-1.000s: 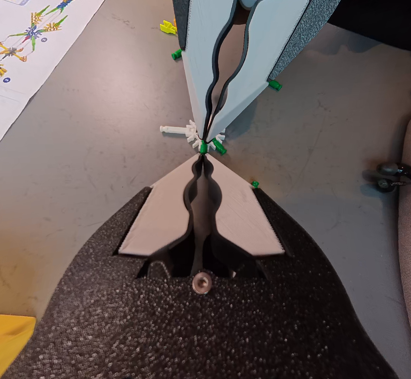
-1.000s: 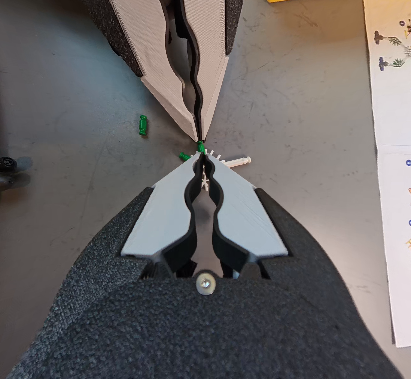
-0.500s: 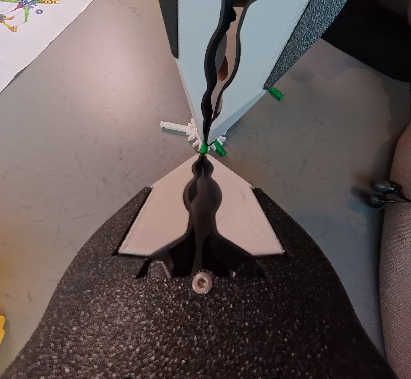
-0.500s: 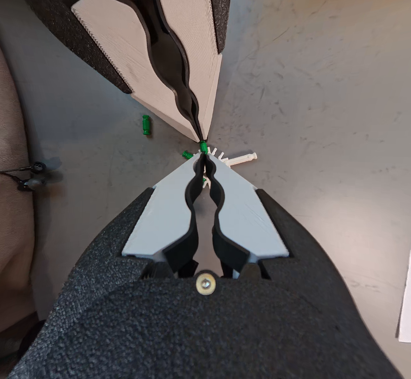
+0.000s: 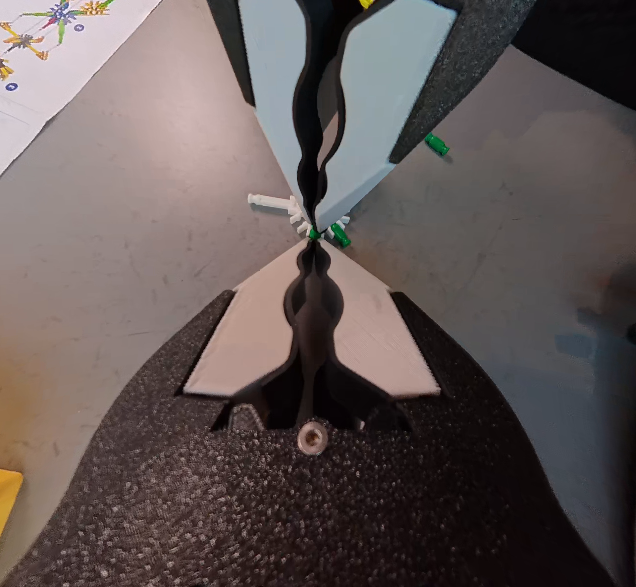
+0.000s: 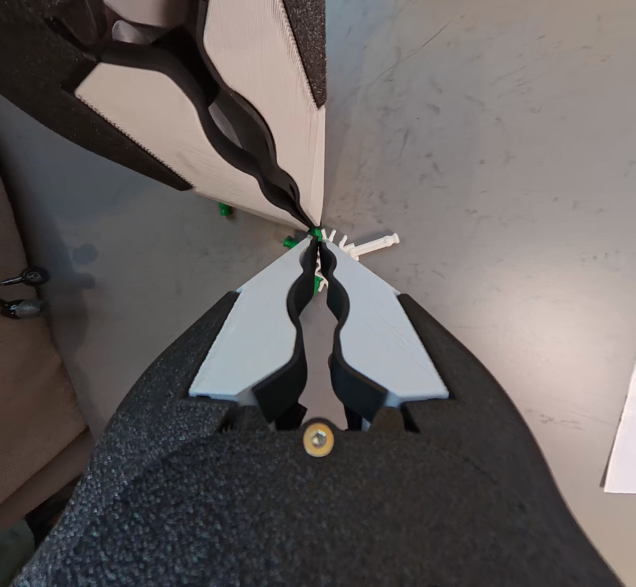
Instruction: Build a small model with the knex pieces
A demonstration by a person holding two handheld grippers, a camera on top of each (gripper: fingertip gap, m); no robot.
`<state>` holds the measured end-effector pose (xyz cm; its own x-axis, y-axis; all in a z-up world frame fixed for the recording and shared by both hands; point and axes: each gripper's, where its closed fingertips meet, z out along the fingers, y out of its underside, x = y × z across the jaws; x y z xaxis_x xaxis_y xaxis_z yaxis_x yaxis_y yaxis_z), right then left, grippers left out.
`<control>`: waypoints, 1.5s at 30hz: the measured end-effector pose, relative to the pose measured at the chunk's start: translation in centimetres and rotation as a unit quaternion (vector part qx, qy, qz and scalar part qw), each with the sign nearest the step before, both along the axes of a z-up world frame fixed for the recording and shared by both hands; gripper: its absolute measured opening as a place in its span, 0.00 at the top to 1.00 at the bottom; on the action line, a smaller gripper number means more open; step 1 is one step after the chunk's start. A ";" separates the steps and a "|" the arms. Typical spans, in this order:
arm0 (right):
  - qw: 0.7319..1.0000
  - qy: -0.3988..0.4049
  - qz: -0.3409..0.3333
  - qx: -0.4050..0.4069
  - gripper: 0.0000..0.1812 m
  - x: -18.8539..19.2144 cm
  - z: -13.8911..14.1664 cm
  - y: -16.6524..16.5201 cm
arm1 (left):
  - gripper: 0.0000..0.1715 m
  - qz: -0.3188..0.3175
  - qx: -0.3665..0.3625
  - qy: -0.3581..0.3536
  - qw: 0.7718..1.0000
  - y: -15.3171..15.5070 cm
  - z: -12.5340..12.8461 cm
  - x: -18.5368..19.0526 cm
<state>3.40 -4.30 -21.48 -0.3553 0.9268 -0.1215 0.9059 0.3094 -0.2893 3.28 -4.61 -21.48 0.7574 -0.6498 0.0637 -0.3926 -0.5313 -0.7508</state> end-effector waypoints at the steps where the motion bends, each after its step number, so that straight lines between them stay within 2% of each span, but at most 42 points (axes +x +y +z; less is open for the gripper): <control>1: 1.000 0.000 -0.002 0.000 1.00 0.0 0.0 0.0 | 1.00 0.000 0.006 0.013 1.000 0.0 0.0 0.0; 8: 1.000 0.021 -0.012 0.011 1.00 -0.1 0.0 0.0 | 1.00 -0.013 0.004 0.058 0.998 0.0 -0.1 0.0; 12: 0.999 0.042 -0.027 -0.022 1.00 -0.1 0.0 0.0 | 1.00 -0.021 -0.010 0.067 0.997 -0.1 -0.1 -0.1; 15: 0.993 0.057 -0.060 -0.089 1.00 0.0 0.3 0.3 | 1.00 -0.022 -0.020 0.051 0.998 -0.1 -0.1 -0.1; 19: 0.977 0.139 -0.105 -0.126 1.00 -0.4 2.8 2.0 | 1.00 -0.018 -0.025 0.037 0.999 -0.2 -0.1 -0.1; 21: 0.974 0.166 -0.101 -0.117 1.00 -0.3 3.3 2.2 | 1.00 -0.015 -0.024 0.035 0.999 -0.1 -0.1 -0.1; 23: 0.974 0.178 -0.082 -0.117 1.00 -0.5 3.3 1.0 | 1.00 -0.015 -0.028 0.027 0.999 -0.1 -0.1 -0.1; 27: 0.989 0.141 -0.025 -0.042 1.00 -0.2 0.9 -0.1 | 1.00 -0.015 -0.031 0.026 0.999 0.1 0.0 0.0; 32: 0.992 0.123 -0.021 -0.012 1.00 -0.3 0.4 0.5 | 1.00 -0.010 -0.021 0.015 1.000 0.5 0.2 -0.1; 42: 0.994 0.099 -0.037 -0.034 1.00 -0.1 0.2 1.0 | 1.00 -0.011 0.000 -0.009 1.000 0.9 0.9 -0.5; 45: 0.994 0.090 -0.048 -0.049 1.00 -0.1 0.2 1.0 | 0.96 -0.023 -0.005 -0.020 1.000 0.4 1.0 -0.6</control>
